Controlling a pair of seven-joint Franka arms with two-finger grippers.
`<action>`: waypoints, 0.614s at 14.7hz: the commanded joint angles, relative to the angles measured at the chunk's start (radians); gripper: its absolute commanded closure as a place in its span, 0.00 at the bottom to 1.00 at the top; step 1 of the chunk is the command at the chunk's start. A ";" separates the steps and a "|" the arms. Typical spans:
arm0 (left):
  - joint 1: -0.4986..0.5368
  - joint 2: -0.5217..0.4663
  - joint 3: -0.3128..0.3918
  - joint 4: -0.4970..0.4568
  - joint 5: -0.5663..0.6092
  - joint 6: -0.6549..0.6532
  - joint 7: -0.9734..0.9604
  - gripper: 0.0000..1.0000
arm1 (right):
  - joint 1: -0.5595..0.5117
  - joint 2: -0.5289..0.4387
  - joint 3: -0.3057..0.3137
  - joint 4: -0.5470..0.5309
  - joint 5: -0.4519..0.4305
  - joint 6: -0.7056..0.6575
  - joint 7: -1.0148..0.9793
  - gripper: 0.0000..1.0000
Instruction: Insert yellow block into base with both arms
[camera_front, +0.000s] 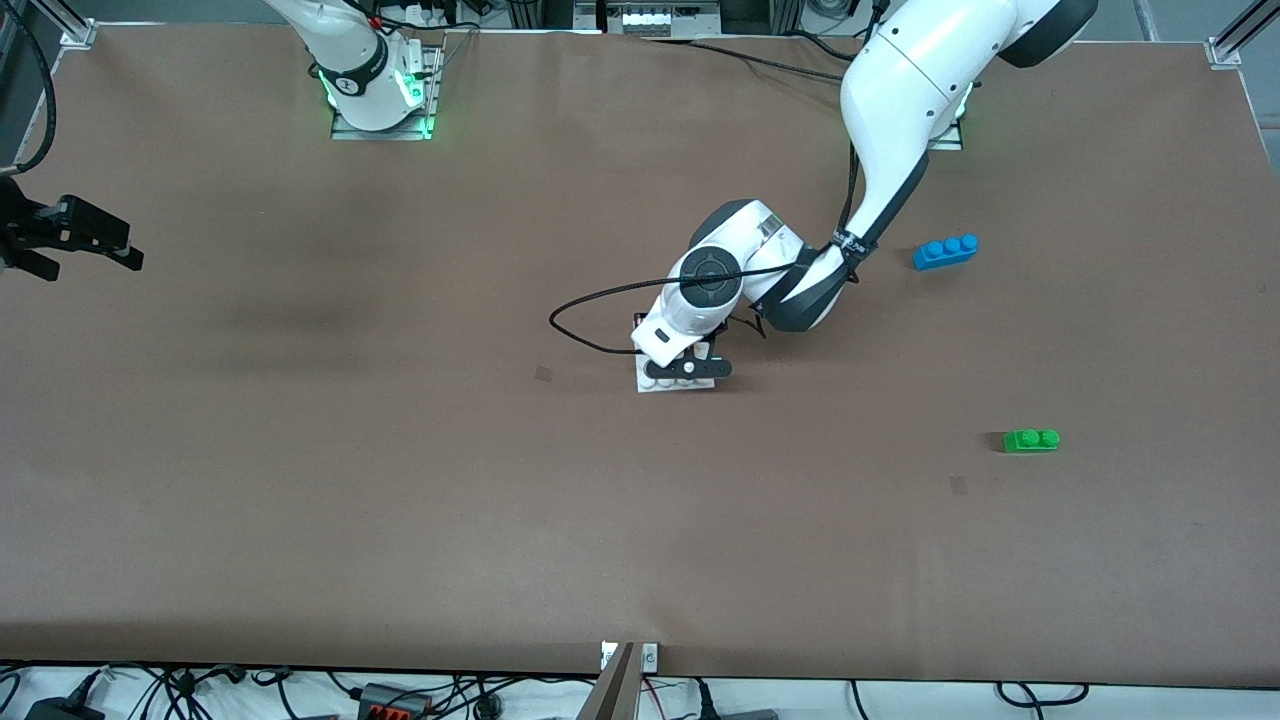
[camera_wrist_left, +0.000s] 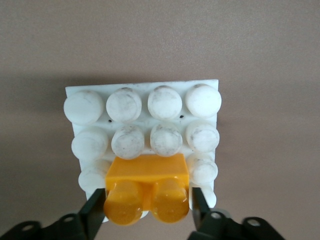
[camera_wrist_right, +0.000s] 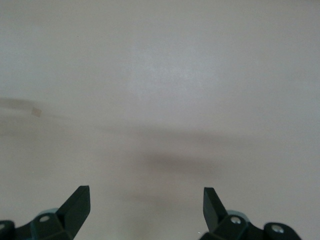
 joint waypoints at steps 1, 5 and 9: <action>0.002 -0.007 -0.005 0.028 0.025 -0.066 0.002 0.00 | 0.002 -0.015 0.005 -0.011 0.011 -0.003 0.013 0.00; 0.033 -0.037 -0.003 0.103 0.014 -0.215 0.014 0.00 | 0.002 -0.015 0.007 -0.011 0.011 -0.003 0.013 0.00; 0.047 -0.091 0.014 0.160 0.023 -0.317 0.047 0.00 | 0.002 -0.015 0.007 -0.011 0.011 -0.003 0.013 0.00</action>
